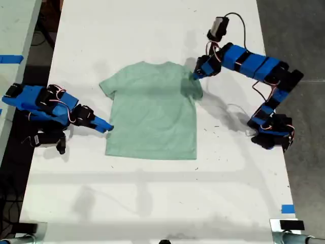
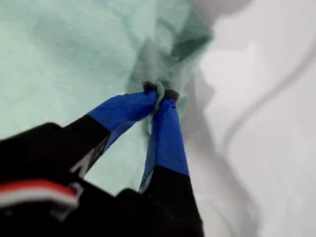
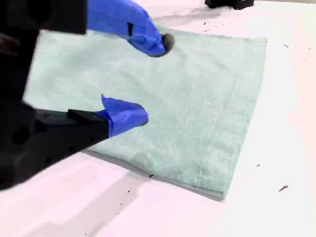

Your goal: Fold t shirt

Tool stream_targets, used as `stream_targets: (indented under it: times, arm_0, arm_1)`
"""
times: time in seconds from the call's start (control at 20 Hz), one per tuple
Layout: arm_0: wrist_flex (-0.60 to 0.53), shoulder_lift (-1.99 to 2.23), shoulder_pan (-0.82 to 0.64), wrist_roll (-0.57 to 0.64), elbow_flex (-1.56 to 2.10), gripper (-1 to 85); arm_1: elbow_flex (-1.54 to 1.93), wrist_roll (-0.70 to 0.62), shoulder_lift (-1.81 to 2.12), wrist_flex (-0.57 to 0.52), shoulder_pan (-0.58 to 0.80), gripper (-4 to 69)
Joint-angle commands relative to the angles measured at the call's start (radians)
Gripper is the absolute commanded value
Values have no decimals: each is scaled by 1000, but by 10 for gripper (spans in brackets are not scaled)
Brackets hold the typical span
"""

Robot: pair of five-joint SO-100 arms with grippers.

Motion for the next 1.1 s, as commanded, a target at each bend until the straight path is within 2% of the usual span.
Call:
stream_targets:
  times: [0.0,0.15,0.25,0.3,0.35,0.4,0.45,0.5,0.6,0.7,1.0,1.05]
  arm_0:
    - [3,9,8,5,-3,187]
    - [3,9,8,5,-3,187]
    - [3,9,9,5,-3,187]
    - [3,9,9,5,-3,187]
    - [3,9,8,5,-3,187]
    - [3,9,8,5,-3,187]
    - [3,9,8,5,-3,187]
    - [3,9,8,5,-3,187]
    - [3,9,8,5,-3,187]
    - [3,9,9,5,-3,187]
    - [3,9,9,5,-3,187]
    - [3,9,9,5,-3,187]
  arm_1:
    - [-150,-21,28,-115,-204,10]
    - [-242,-17,-149,-212,-314,11]
    - [-333,-11,-287,-233,-348,12]
    - [-383,-8,-344,-219,-350,34]
    - [-434,-12,-371,-170,-339,109]
    - [-462,0,-362,-84,-313,-2]
    - [-420,38,-296,-12,-273,1]
    - [-318,64,-187,11,-233,1]
    - [-29,66,92,-35,-169,1]
    - [236,61,360,-83,-164,1]
    - [963,233,1091,-236,-408,3]
    - [1058,255,1227,-222,-433,4]
